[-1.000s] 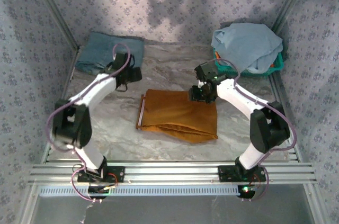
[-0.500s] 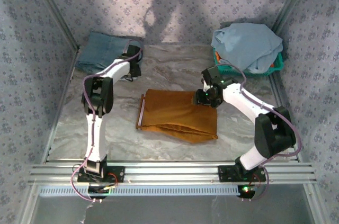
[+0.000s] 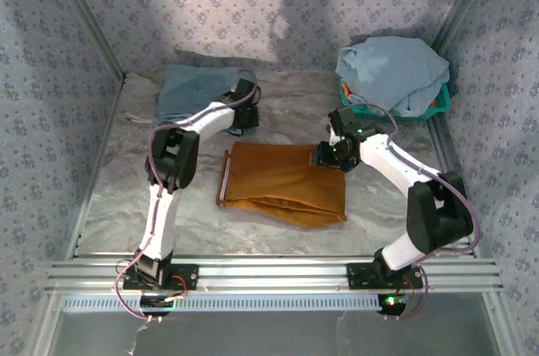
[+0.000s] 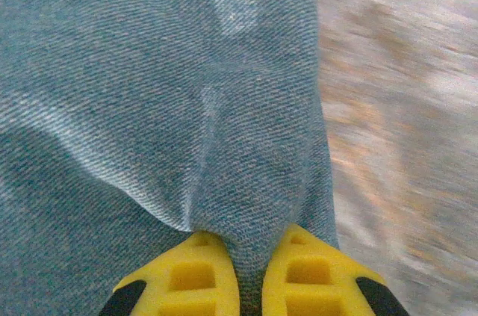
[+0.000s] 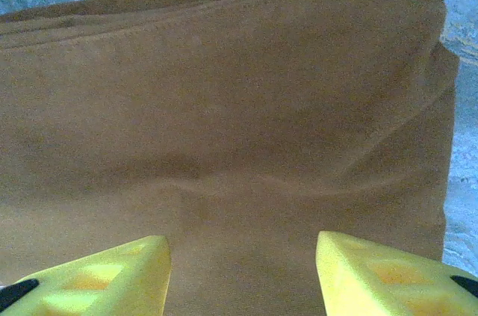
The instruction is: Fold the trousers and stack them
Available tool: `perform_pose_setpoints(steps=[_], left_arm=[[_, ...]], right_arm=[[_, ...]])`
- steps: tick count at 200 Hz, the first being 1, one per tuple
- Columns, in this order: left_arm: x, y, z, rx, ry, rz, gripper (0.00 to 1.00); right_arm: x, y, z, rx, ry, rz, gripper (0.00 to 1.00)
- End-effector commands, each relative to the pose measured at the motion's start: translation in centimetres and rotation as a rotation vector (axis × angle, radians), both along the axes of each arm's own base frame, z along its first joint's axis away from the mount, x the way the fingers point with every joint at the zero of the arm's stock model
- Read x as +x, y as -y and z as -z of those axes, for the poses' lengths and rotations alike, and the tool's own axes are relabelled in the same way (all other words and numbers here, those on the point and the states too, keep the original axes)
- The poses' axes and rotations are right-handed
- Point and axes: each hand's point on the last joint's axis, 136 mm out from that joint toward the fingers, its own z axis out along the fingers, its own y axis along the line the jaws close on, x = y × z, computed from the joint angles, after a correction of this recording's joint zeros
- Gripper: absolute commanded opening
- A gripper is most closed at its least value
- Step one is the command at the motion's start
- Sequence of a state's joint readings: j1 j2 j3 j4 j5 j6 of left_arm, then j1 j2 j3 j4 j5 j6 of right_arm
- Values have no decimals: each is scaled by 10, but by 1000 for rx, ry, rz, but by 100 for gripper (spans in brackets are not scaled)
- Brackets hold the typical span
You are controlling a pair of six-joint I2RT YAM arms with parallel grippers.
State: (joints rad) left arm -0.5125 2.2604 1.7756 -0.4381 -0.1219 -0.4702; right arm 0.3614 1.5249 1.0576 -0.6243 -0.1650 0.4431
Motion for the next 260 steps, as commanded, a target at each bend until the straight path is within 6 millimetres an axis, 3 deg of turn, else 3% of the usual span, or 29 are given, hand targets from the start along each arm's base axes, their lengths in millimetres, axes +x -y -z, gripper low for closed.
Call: perform_pose_setpoints(steps=[1, 13, 28, 63, 83, 109, 139, 160, 184, 213, 225, 260], left_arm=[[-27, 30, 16, -64, -120, 53, 5], [-27, 30, 6, -72, -107, 57, 18], [-28, 29, -14, -76, -82, 72, 48], [-41, 5, -74, -51, 5, 84, 85], [-63, -13, -102, -87, 31, 85, 94], [-111, -32, -106, -128, -14, 117, 99], [-174, -44, -77, -193, -144, 164, 100], [-205, -49, -49, -228, -227, 173, 100], [-225, -47, -22, -266, -302, 192, 100], [-225, -61, 6, -182, -324, 147, 97], [-222, -58, 14, -203, -311, 144, 92], [-218, -45, 23, -277, -305, 159, 48]], right_arm=[[-8, 7, -5, 3, 10, -4, 56], [-9, 11, -6, 3, 13, 2, 56], [-10, 14, -7, 5, 17, 12, 58], [-13, 18, -7, 1, 27, 28, 65], [-17, 22, -5, -2, 23, 42, 68], [-25, 27, 1, -12, 9, 52, 70], [-36, 31, 13, -5, -25, 58, 74], [-45, 30, 25, 18, -62, 54, 77], [-49, 31, 41, 13, -93, 56, 77], [-58, 35, 62, 7, -140, 61, 78], [-62, 32, 71, 27, -162, 59, 77], [-69, 18, 85, 126, -219, 37, 65]])
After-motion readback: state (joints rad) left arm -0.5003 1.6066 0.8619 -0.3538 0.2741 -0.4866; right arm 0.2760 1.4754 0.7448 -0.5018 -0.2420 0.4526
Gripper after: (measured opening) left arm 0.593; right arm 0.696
